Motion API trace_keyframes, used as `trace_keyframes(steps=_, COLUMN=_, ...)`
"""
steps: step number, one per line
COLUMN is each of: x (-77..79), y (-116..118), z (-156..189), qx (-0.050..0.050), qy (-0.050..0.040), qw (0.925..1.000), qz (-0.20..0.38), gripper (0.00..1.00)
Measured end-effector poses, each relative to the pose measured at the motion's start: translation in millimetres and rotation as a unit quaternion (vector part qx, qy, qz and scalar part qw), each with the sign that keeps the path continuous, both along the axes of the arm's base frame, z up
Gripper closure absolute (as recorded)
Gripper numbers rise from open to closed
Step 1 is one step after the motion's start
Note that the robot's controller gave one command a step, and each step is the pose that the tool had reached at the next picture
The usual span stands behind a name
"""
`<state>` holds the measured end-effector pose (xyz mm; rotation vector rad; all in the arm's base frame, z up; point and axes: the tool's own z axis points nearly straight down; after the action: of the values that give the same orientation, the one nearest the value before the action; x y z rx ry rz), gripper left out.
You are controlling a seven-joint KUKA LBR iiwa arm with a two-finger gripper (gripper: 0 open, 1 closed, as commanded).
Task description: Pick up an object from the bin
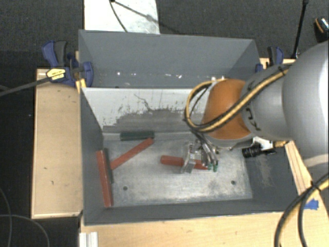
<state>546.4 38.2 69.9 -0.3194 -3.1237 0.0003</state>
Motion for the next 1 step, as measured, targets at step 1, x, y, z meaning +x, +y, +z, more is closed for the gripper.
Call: trace_keyframes(steps=1, x=1.0, y=0.0, z=10.9, qx=0.0, qy=-0.0031, qw=1.0, qz=0.003, gripper=1.0)
